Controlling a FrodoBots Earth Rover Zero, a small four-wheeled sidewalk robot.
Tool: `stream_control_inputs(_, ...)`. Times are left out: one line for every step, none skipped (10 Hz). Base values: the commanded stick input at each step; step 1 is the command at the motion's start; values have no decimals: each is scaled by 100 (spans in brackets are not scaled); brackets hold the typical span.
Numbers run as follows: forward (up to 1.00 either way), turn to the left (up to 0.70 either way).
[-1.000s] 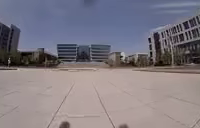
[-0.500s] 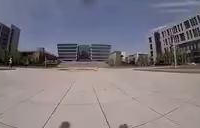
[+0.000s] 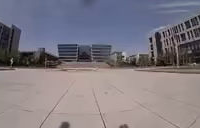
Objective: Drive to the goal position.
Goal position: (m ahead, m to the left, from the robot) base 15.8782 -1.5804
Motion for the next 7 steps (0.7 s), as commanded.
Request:
stream_control_inputs(70, 0)
stream_control_inputs(70, 0)
stream_control_inputs(70, 0)
stream_control_inputs(70, 0)
stream_control_inputs(70, 0)
stream_control_inputs(70, 0)
stream_control_inputs(70, 0)
